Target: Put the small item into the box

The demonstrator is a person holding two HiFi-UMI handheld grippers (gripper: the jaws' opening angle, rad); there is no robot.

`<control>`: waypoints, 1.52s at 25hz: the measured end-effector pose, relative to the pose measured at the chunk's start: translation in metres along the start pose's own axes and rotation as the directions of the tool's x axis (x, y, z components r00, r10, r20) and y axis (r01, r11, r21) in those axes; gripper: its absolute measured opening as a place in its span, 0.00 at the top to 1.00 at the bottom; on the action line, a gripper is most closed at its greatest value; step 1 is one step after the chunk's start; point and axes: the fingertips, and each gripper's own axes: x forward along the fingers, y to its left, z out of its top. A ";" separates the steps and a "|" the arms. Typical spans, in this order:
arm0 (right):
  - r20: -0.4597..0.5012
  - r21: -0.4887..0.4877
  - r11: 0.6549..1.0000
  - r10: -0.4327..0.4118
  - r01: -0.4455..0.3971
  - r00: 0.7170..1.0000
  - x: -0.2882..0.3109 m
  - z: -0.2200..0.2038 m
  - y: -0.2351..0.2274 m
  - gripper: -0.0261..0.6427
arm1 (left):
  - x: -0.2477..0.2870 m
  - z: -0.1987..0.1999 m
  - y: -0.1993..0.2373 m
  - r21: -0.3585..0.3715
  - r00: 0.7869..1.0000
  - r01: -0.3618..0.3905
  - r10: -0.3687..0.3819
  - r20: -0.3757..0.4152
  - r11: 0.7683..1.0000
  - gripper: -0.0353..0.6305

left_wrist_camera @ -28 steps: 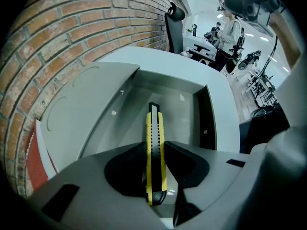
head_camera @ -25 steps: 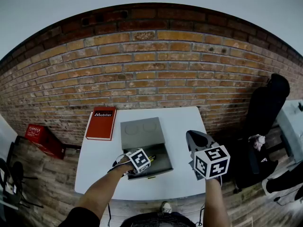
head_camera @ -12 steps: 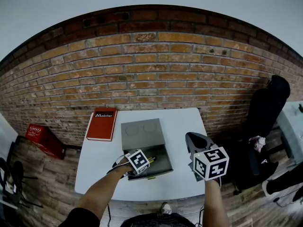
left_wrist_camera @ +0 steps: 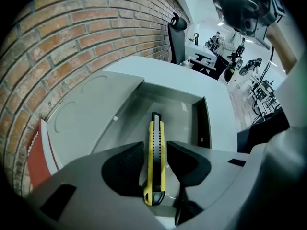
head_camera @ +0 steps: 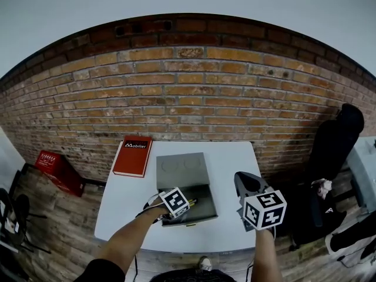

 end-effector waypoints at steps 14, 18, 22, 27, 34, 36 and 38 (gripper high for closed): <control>0.011 -0.012 0.998 0.056 -0.056 0.998 0.010 0.006 0.023 0.93 | -0.052 0.024 0.026 -0.045 0.974 -0.148 0.153 0.164 0.988 0.72; 0.016 -0.016 0.997 0.075 -0.075 0.997 0.013 0.009 0.030 0.93 | -0.070 0.029 0.032 -0.050 0.959 -0.192 0.198 0.203 0.980 0.73; 0.019 -0.022 0.996 0.089 -0.089 0.996 0.014 0.011 0.036 0.93 | -0.091 0.036 0.039 -0.092 0.935 -0.224 0.241 0.260 0.970 0.74; 0.022 -0.029 0.995 0.100 -0.099 0.995 0.015 0.015 0.040 0.93 | -0.119 0.042 0.049 -0.126 0.898 -0.279 0.305 0.316 0.952 0.75; 0.027 -0.039 0.993 0.116 -0.115 0.993 0.016 0.019 0.045 0.93 | -0.161 0.048 0.058 -0.233 0.825 -0.321 0.392 0.407 0.918 0.79; 0.027 -0.042 0.992 0.124 -0.123 0.992 0.016 0.019 0.047 0.93 | -0.176 0.051 0.059 -0.254 0.800 -0.338 0.419 0.429 0.906 0.80; 0.028 -0.045 0.991 0.130 -0.129 0.991 0.017 0.021 0.049 0.93 | -0.191 0.052 0.060 -0.275 0.775 -0.351 0.443 0.452 0.895 0.80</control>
